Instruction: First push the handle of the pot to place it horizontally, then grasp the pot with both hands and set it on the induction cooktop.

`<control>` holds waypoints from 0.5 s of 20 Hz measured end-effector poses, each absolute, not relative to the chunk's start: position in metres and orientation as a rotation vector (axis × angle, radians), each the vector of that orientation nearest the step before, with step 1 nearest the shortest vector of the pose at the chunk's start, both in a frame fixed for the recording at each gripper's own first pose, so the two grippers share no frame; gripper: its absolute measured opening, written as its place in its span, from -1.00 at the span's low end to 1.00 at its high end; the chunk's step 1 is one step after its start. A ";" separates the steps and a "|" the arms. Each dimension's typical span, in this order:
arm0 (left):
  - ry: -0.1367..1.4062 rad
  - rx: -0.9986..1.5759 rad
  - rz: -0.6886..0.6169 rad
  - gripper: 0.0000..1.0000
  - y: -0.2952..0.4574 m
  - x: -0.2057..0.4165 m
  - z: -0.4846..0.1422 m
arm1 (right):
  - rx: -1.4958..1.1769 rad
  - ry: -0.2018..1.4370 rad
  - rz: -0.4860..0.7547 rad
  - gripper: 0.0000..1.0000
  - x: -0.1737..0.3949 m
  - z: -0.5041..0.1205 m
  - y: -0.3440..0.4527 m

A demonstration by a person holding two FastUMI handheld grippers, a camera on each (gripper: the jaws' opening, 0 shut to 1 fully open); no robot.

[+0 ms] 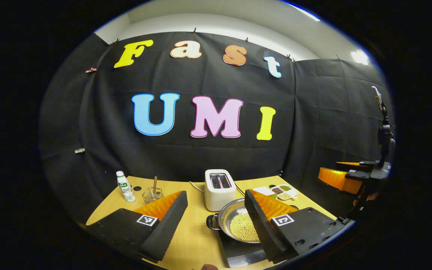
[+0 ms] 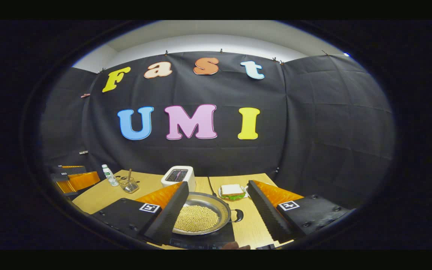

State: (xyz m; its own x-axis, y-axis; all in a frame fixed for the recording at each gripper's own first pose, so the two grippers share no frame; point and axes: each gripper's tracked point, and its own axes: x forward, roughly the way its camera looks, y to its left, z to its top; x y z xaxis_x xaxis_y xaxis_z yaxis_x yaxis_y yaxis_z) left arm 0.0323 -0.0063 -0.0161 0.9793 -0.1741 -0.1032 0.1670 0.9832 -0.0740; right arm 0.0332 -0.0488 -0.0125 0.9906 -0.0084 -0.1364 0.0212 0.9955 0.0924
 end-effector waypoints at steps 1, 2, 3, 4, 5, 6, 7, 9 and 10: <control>0.101 -0.055 -0.162 0.91 -0.002 0.027 -0.015 | 0.103 0.131 -0.018 0.97 0.028 -0.010 -0.046; 0.087 -0.045 -0.140 0.91 0.005 0.022 -0.011 | 0.111 0.126 -0.018 0.96 0.024 -0.008 -0.043; 0.071 -0.036 -0.124 0.90 0.010 0.018 -0.006 | 0.109 0.117 -0.020 0.97 0.020 -0.005 -0.042; 0.055 -0.030 -0.116 0.90 0.013 0.012 -0.003 | 0.096 0.103 -0.023 0.97 0.016 -0.002 -0.042; 0.046 -0.026 -0.116 0.89 0.013 0.006 -0.001 | 0.083 0.094 -0.025 0.97 0.012 -0.001 -0.041; 0.044 -0.023 -0.119 0.90 0.014 0.002 0.000 | 0.077 0.095 -0.020 0.97 0.008 -0.002 -0.039; 0.046 -0.019 -0.121 0.90 0.015 -0.001 -0.003 | 0.073 0.097 -0.016 0.97 0.004 -0.002 -0.035; 0.056 -0.022 -0.129 0.90 0.018 -0.006 -0.005 | 0.062 0.097 -0.012 0.96 0.000 -0.002 -0.033; 0.063 -0.028 -0.131 0.91 0.020 -0.006 -0.007 | 0.061 0.097 -0.011 0.97 0.000 -0.002 -0.032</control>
State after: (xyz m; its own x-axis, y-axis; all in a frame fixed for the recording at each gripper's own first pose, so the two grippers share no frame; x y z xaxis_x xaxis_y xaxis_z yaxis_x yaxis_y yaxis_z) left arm -0.0064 0.0200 -0.0067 0.9894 -0.1315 -0.0608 0.1298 0.9910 -0.0318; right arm -0.0003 -0.0322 -0.0016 0.9952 -0.0081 -0.0974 0.0140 0.9981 0.0603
